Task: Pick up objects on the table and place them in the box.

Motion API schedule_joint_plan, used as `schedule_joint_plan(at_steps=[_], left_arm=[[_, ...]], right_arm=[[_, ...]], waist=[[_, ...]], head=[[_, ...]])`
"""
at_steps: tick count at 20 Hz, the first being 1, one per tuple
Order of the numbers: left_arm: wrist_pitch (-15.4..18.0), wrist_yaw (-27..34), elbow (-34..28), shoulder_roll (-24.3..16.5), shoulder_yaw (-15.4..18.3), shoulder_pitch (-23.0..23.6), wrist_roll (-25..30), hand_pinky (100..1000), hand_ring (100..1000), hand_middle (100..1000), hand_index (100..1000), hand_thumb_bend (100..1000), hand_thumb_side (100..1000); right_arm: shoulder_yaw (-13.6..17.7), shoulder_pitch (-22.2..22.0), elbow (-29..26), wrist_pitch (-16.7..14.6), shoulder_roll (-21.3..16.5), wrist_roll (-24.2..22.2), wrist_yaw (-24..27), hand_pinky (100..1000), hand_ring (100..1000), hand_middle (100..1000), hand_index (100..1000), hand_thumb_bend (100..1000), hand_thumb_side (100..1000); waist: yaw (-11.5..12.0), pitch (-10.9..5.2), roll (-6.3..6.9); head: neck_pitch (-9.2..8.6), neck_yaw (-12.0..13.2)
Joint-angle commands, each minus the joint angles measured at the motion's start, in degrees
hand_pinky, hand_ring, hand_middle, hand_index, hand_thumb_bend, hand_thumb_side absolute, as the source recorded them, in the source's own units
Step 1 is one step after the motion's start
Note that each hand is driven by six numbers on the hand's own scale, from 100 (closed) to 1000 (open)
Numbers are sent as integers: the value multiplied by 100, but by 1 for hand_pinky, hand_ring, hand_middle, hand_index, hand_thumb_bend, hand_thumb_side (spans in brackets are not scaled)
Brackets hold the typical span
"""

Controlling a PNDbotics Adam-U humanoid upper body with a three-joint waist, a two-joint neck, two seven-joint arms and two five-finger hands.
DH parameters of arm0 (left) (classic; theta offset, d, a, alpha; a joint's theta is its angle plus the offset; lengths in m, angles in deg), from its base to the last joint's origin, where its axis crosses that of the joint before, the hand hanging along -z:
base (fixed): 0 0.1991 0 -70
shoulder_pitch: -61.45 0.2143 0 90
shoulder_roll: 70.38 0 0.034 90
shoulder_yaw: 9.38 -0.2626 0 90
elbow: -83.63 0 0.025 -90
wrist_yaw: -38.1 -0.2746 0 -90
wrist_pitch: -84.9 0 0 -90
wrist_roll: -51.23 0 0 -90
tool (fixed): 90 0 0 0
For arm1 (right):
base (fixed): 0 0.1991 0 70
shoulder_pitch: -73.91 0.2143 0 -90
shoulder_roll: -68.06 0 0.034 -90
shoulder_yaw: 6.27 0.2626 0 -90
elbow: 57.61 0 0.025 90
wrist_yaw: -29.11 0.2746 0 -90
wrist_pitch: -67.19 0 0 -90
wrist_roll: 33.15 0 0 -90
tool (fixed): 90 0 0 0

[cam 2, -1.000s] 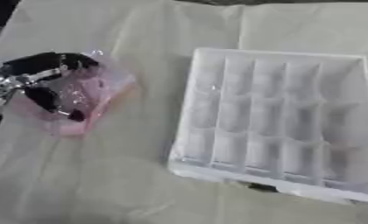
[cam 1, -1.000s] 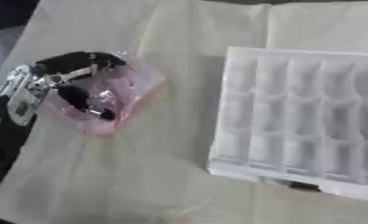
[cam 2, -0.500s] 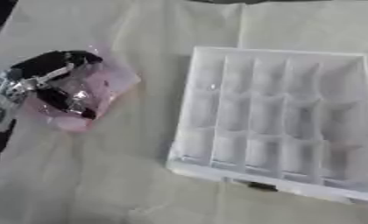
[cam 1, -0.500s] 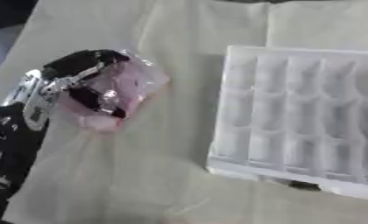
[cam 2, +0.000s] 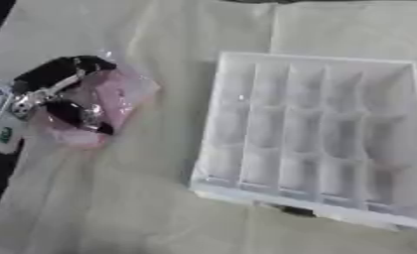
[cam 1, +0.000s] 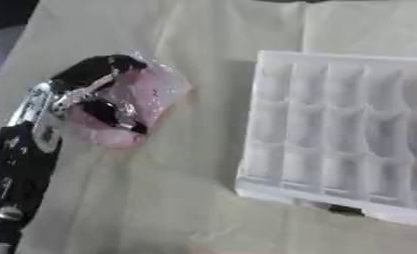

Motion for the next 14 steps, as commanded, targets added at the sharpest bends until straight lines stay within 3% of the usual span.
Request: schedule_joint_plan(at_steps=[1,2,3,4,5,8,11,12,13,14], left_arm=[[-225,-349,193,431,-108,230,-50,342,588,696,859,615,100],[-284,-366,166,482,-89,239,-128,302,567,672,832,586,100],[-341,-372,125,532,-62,242,-236,186,506,602,744,496,100],[-397,-379,81,577,-43,252,-367,166,496,589,727,479,100],[-445,-374,46,624,-27,258,-506,100,404,463,629,400,100],[-491,-331,78,708,-54,299,-735,100,377,425,613,431,100],[-484,-321,67,743,-34,304,-863,100,326,352,489,384,100],[-477,-310,48,749,-23,304,-927,100,333,364,503,391,100],[-468,-298,28,754,-13,301,-997,100,268,259,396,358,100],[-457,-287,2,756,-3,301,-1091,100,286,284,421,363,100]], right_arm=[[39,85,-140,-32,-143,16,32,497,607,554,640,418,942],[40,88,-142,-37,-142,21,33,497,607,554,640,418,943],[42,88,-144,-41,-140,25,34,497,607,554,639,418,944],[43,87,-146,-45,-137,28,34,497,607,554,639,418,944],[44,85,-147,-46,-134,31,34,497,607,554,640,420,938],[46,78,-151,-42,-121,32,33,497,607,554,640,418,938],[52,71,-155,-37,-111,40,38,495,606,553,639,419,933],[53,68,-156,-34,-107,43,39,495,606,553,639,419,934],[54,65,-158,-31,-103,45,41,495,605,553,639,419,930],[55,61,-160,-26,-99,46,43,495,605,553,639,419,931]], waist=[[-36,22,-128],[-29,26,-137],[-18,30,-149],[-10,33,-156],[-3,34,-163],[4,32,-171],[11,21,-179],[12,16,-179],[14,9,-178],[14,3,-176]], head=[[0,8],[0,8],[0,8],[0,9],[0,12],[0,18],[0,17],[0,19],[0,18],[0,17]])
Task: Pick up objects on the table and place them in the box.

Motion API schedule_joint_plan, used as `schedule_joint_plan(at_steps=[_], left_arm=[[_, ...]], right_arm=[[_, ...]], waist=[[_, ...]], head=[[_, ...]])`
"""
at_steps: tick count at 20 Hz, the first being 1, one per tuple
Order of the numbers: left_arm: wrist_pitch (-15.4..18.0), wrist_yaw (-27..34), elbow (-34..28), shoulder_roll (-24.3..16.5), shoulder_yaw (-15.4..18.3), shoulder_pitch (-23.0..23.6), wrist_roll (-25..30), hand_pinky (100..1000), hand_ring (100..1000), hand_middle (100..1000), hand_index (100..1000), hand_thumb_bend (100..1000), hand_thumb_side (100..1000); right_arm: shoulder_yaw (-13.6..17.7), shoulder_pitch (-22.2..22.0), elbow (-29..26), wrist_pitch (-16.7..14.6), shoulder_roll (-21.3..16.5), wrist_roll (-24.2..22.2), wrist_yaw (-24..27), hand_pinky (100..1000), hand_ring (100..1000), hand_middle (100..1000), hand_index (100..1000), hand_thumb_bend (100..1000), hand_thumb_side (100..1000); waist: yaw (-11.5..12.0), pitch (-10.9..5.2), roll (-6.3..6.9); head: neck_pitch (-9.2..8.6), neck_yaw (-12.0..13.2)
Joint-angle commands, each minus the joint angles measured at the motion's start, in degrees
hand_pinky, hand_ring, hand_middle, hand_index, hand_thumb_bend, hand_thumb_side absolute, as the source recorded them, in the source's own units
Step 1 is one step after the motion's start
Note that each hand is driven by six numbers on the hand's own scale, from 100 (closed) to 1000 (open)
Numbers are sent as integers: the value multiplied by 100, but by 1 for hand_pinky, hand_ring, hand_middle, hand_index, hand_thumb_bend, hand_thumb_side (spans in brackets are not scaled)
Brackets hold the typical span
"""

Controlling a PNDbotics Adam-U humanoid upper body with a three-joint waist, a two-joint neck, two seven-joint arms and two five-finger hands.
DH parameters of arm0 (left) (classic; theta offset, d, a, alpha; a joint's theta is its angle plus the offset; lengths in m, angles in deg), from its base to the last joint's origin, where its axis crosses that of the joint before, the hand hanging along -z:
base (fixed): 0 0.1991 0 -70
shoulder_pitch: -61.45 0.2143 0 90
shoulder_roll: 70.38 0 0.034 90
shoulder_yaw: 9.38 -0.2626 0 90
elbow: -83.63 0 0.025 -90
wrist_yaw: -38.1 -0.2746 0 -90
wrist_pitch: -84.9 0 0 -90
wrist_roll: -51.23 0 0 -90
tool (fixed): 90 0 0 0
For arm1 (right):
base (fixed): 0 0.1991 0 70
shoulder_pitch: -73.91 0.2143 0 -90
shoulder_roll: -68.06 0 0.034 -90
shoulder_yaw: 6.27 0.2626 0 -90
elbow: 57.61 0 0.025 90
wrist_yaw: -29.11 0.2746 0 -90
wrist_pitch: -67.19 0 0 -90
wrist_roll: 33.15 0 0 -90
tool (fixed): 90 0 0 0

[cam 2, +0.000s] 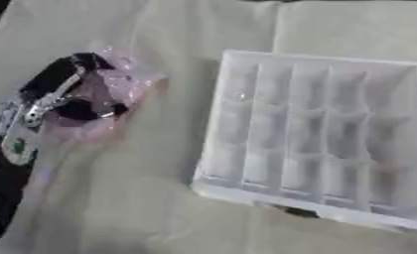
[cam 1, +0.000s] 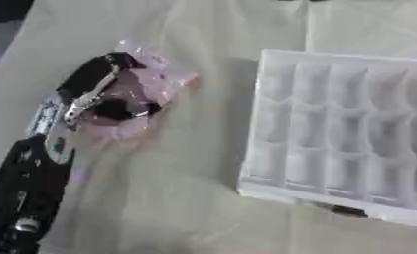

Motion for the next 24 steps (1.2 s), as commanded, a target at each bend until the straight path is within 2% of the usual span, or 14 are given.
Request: schedule_joint_plan(at_steps=[1,2,3,4,6,9,10,18,21,24], left_arm=[[0,-232,174,237,-97,202,-184,100,153,135,275,338,100],[3,-225,148,236,-82,202,-310,100,124,109,249,326,100],[-3,-220,131,234,-69,203,-440,100,100,100,180,248,100],[-19,-208,117,229,-56,202,-586,100,100,100,164,241,100],[-45,-196,126,208,-61,198,-812,100,100,100,144,298,100],[-92,-134,133,198,-53,183,-1085,100,100,100,124,443,100],[-113,-85,115,203,-40,177,-1202,100,100,100,122,459,100],[-364,231,-48,62,27,89,-1991,100,100,100,110,530,100],[-419,489,-175,-115,6,42,-2117,100,100,100,108,508,100],[-324,963,-292,-509,-141,72,-2100,100,100,100,108,507,100]], right_arm=[[54,55,-120,1,-97,19,29,494,605,553,638,419,926],[56,51,-122,6,-93,21,33,494,604,553,638,419,926],[57,47,-124,11,-90,23,36,494,604,552,638,419,923],[58,43,-126,16,-87,24,39,493,604,552,638,419,922],[61,36,-131,26,-79,29,47,492,603,552,637,420,917],[63,26,-139,42,-67,35,59,491,602,551,636,420,915],[66,21,-141,47,-62,38,63,491,602,551,635,420,913],[72,-11,-142,79,-44,56,74,489,600,550,634,420,910],[69,-19,-134,85,-45,55,74,488,600,550,634,420,914],[57,-28,-116,91,-56,48,78,489,600,550,634,421,907]], waist=[[-22,-30,-74],[-22,-37,-70],[-22,-43,-68],[-22,-50,-66],[-25,-65,-61],[-27,-85,-55],[-27,-91,-54],[-4,-145,-55],[6,-172,-59],[21,-204,-46]], head=[[0,16],[0,16],[0,16],[0,16],[0,22],[0,22],[0,19],[0,20],[0,21],[0,36]])
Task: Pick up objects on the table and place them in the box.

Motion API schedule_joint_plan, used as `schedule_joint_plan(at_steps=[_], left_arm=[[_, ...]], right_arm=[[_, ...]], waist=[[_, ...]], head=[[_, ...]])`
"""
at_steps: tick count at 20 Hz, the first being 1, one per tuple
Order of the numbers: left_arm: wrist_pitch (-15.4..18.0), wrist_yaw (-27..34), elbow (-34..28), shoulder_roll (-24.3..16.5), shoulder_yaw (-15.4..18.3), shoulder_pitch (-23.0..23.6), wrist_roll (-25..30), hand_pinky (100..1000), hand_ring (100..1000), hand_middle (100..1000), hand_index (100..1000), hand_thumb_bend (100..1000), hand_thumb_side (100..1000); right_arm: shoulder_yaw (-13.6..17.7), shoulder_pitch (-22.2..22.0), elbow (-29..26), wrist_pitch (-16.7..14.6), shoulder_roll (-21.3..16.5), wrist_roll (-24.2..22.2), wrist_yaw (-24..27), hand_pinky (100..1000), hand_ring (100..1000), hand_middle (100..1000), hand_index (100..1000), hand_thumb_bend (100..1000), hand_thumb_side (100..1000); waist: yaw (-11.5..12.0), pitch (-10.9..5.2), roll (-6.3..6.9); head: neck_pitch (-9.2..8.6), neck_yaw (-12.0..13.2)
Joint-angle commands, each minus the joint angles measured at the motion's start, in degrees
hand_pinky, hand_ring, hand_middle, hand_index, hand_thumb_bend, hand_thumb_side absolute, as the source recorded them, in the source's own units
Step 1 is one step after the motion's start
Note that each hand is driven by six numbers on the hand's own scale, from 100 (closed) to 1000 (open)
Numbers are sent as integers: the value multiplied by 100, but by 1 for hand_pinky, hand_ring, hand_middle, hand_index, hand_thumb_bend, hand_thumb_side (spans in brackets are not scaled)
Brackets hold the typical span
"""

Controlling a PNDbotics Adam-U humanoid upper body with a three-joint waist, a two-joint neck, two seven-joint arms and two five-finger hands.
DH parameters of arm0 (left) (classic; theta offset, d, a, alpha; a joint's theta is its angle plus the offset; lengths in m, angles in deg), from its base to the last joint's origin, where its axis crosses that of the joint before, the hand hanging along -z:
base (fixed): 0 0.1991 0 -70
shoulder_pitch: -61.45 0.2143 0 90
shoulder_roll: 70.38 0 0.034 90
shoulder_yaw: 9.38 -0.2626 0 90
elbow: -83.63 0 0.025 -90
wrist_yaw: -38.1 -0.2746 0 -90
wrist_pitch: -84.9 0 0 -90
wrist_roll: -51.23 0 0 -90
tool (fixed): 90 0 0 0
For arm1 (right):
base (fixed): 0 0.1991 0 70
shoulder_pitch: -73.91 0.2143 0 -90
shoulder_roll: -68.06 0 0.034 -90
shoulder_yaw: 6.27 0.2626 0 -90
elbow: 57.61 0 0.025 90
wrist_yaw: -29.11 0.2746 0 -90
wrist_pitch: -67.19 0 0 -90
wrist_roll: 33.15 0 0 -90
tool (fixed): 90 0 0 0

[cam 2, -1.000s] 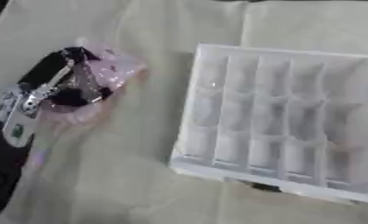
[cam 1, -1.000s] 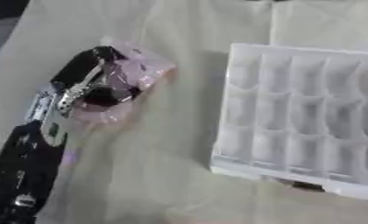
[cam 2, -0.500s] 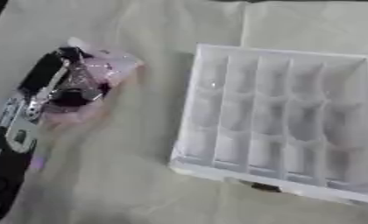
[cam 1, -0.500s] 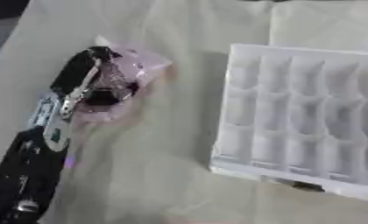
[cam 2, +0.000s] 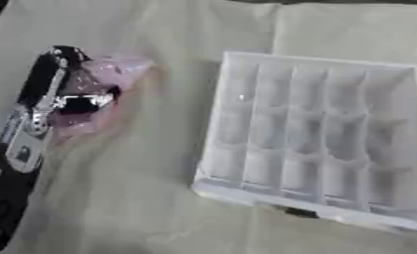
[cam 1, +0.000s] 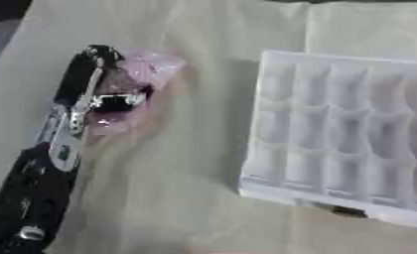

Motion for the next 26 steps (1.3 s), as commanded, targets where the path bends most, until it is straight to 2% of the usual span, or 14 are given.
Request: schedule_joint_plan(at_steps=[1,11,15,16,20,26], left_arm=[[71,460,-153,-527,-108,29,5,100,100,100,108,506,100],[337,1601,-91,-1384,-228,-23,152,100,100,100,109,484,100],[387,1718,-153,-1583,-227,-81,171,100,100,100,111,498,100],[394,1733,-181,-1620,-228,-105,164,100,100,100,111,475,100],[417,1799,-360,-1731,-278,-197,164,100,100,100,112,505,100],[484,1942,-794,-1874,-560,-409,409,100,100,100,117,521,100]], right_arm=[[23,10,-106,25,-69,2,18,489,600,550,634,421,905],[-23,14,-48,35,-116,-41,30,488,600,550,634,420,911],[-33,22,-28,33,-134,-55,34,488,600,550,634,420,913],[-36,27,-24,31,-138,-56,35,487,599,550,634,420,918],[-43,41,-6,28,-145,-62,38,487,599,550,634,420,915],[-30,43,37,21,-139,-62,30,488,599,551,634,420,918]], waist=[[26,-141,-2],[52,-235,55],[34,-252,79],[26,-256,84],[1,-265,96],[-53,-287,89]], head=[[0,35],[0,-14],[0,-34],[0,-39],[0,-43],[0,8]])
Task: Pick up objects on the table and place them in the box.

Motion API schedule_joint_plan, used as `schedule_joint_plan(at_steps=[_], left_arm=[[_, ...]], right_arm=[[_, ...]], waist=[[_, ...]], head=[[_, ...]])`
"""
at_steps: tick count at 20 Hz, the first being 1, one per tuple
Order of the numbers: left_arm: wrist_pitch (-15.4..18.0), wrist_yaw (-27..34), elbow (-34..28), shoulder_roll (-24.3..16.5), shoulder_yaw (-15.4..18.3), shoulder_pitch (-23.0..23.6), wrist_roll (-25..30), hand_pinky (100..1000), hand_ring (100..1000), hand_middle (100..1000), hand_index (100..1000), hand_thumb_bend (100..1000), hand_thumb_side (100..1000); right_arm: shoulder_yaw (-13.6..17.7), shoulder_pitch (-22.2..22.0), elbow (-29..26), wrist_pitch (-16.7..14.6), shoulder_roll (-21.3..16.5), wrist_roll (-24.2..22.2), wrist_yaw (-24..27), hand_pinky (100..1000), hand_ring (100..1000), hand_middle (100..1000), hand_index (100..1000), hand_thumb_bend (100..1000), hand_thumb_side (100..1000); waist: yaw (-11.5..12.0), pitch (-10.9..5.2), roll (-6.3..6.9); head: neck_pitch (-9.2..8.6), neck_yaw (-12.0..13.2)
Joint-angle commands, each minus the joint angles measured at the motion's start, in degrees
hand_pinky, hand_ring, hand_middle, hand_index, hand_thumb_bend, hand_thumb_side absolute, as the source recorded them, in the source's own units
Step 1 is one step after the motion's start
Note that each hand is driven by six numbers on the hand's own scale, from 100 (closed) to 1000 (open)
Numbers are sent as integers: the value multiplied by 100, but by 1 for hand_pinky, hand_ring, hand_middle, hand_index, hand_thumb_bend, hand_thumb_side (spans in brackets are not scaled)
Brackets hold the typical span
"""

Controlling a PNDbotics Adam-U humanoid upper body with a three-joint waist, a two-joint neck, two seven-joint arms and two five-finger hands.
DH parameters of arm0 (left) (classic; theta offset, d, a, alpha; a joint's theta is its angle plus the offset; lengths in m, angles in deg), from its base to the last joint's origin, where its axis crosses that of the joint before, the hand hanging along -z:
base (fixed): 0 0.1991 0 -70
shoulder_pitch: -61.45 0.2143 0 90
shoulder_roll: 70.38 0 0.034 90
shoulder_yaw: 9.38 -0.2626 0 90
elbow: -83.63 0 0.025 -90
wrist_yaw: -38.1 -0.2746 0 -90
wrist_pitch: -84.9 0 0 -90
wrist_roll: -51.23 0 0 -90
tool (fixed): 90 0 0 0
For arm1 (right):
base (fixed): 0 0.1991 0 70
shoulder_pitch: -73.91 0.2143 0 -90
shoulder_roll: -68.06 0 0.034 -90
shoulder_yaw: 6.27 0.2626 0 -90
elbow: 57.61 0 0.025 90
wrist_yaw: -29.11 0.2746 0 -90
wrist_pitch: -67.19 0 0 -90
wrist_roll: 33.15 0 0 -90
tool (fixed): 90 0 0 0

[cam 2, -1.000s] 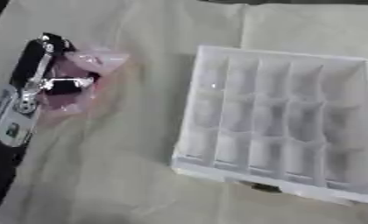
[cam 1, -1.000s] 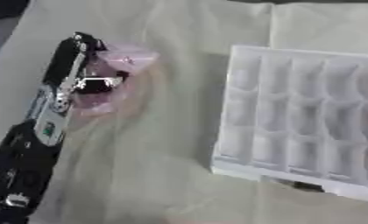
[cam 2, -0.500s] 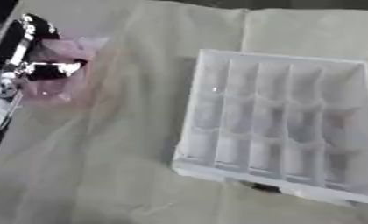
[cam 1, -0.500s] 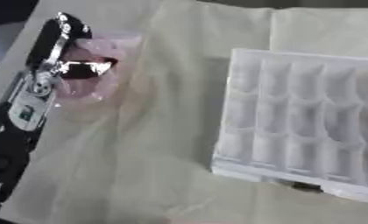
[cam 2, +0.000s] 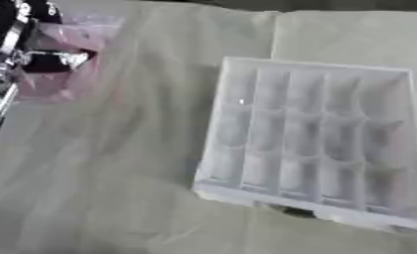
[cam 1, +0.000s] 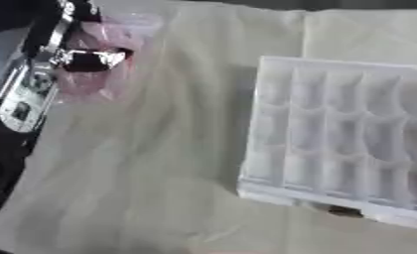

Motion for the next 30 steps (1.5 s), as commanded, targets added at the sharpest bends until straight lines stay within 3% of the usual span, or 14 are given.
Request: schedule_joint_plan(at_steps=[1,3,4,7,16,23,30], left_arm=[[39,30,-372,-337,-138,-131,176,100,100,100,118,528,100],[38,-26,-589,-446,-276,-214,270,100,100,100,120,545,100],[35,-46,-684,-500,-348,-256,301,100,100,100,121,556,100],[60,-99,-973,-620,-639,-477,425,100,100,100,123,565,100],[314,19,-1297,-459,-1487,-1561,1078,100,100,100,130,543,100],[576,272,-1289,-31,-2149,-2256,1663,100,100,100,144,409,100],[761,454,-1153,409,-2454,-2671,2124,100,100,100,156,350,100]], right_arm=[[42,57,-40,-15,-134,-8,7,487,599,550,634,419,921],[51,50,-25,-25,-138,8,0,487,599,550,634,394,887],[54,46,-19,-30,-139,15,-2,487,599,550,634,419,923],[54,29,-2,-28,-126,27,-10,487,599,551,637,420,909],[30,16,14,-21,-77,18,6,486,599,550,635,420,912],[12,1,23,-1,-65,-20,1,489,601,552,637,422,883],[9,-7,20,13,-87,-56,6,491,603,553,637,424,870]], waist=[[-34,-153,1],[-79,-175,2],[-98,-186,4],[-157,-224,18],[-326,-302,10],[-484,-300,86],[-697,-271,167]], head=[[0,29],[0,57],[0,70],[0,97],[0,194],[-4,245],[0,388]])
